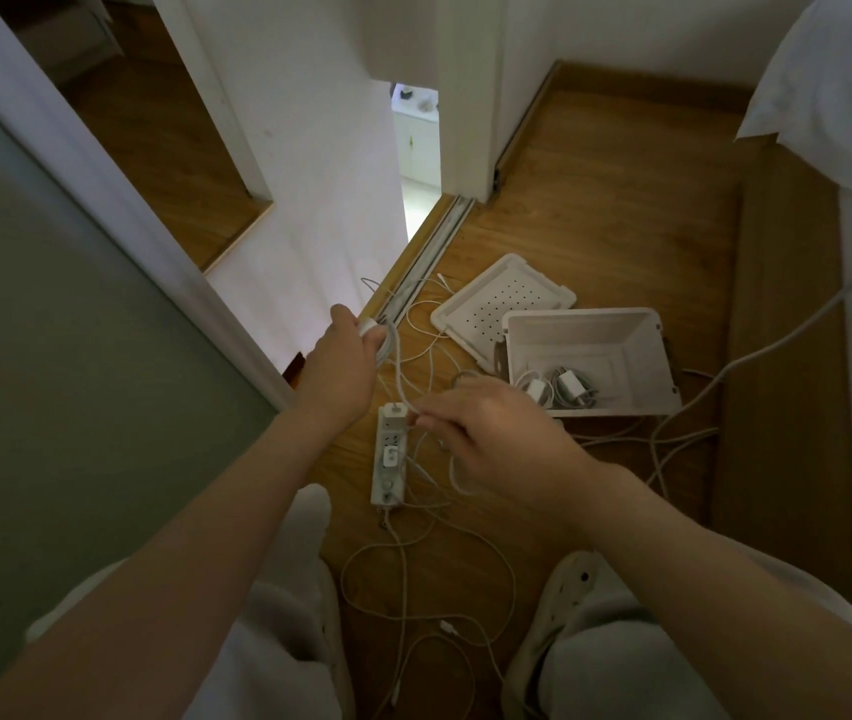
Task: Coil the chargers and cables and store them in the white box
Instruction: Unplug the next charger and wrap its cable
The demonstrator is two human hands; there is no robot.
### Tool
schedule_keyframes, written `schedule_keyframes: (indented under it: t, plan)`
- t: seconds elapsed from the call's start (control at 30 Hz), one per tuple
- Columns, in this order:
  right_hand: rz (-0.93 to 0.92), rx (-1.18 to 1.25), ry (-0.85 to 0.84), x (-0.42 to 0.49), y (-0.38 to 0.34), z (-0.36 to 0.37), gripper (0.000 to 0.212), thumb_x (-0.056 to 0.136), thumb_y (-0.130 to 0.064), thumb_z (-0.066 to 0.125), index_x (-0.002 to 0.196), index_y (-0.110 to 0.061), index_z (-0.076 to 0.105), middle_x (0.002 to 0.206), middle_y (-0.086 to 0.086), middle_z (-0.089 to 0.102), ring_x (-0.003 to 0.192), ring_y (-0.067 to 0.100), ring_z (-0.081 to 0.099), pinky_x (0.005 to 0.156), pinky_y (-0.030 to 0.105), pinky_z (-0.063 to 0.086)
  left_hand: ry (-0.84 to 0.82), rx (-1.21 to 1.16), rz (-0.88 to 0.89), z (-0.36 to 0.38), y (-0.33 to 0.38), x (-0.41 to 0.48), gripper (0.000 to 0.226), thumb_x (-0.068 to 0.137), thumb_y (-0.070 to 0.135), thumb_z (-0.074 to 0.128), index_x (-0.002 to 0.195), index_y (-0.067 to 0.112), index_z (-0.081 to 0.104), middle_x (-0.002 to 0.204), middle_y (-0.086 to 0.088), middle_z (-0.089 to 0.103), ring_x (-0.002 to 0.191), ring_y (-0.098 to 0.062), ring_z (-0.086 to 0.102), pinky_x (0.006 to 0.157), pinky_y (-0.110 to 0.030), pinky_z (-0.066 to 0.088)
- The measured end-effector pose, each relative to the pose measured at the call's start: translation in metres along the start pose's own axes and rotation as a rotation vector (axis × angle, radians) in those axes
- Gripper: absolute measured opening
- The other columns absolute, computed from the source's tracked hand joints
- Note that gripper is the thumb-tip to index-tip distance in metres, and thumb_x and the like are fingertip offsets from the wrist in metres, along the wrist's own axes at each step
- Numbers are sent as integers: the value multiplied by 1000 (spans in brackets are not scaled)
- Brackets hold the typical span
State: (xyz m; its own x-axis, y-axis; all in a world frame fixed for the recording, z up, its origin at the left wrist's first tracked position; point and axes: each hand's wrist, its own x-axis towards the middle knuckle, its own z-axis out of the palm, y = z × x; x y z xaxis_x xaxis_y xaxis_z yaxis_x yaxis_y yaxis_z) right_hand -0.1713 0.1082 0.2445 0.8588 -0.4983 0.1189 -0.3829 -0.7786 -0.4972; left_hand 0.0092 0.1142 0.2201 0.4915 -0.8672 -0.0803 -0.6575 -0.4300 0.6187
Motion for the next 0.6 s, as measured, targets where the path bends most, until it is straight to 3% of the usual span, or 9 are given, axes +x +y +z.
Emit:
schedule_keyframes:
  t: [0.1, 0.17, 0.27, 0.33, 0.4, 0.5, 0.6]
  plan:
    - [-53, -29, -13, 0, -4, 11, 35, 97, -27, 34, 102, -11, 64, 83, 3, 67, 74, 17, 55, 77, 30, 43, -45, -189, -77, 6, 9, -1, 19, 100, 33, 35, 104, 16, 29, 95, -6, 51, 74, -15, 57, 53, -24, 49]
    - [-45, -24, -37, -1, -4, 20, 27, 97, -21, 39, 110, -11, 60, 85, 4, 66, 78, 19, 55, 77, 36, 45, -89, -451, -199, 7, 16, 0, 22, 100, 34, 35, 109, 14, 30, 99, -8, 52, 77, -18, 63, 50, -19, 52]
    - [21, -3, -102, -2, -2, 28, 25, 96, -16, 42, 115, -14, 57, 92, 3, 63, 85, 19, 53, 78, 34, 44, -159, -898, -442, 2, 30, 0, 37, 99, 39, 37, 124, 12, 38, 96, -10, 55, 71, -22, 69, 63, -31, 59]
    - [122, 25, -146, 0, 3, 27, 23, 95, -16, 43, 112, -17, 58, 95, 2, 62, 88, 16, 54, 78, 32, 45, -228, -1265, -516, -2, 36, -3, 40, 99, 36, 38, 120, 3, 46, 91, -14, 56, 60, -21, 67, 63, -34, 59]
    - [224, 69, -180, 2, 9, 23, 21, 96, -18, 45, 108, -19, 61, 100, 1, 65, 91, 16, 59, 80, 34, 49, -318, -1510, -535, -7, 38, -7, 36, 99, 35, 39, 107, 3, 52, 85, -12, 56, 59, -19, 60, 53, -27, 55]
    - [291, 58, -201, 3, 20, 19, 23, 96, -21, 44, 104, -16, 65, 98, 3, 68, 89, 19, 62, 81, 39, 51, -480, -1476, -423, -12, 43, -10, 33, 98, 35, 39, 96, 7, 57, 76, -8, 55, 47, -14, 49, 36, -16, 38]
    - [326, 41, -176, 4, 28, 16, 24, 97, -20, 43, 103, -13, 65, 97, 6, 66, 87, 20, 60, 80, 38, 50, -547, -1301, -326, -13, 47, -10, 31, 96, 32, 40, 93, 8, 60, 68, -9, 56, 38, -11, 40, 31, -14, 26]
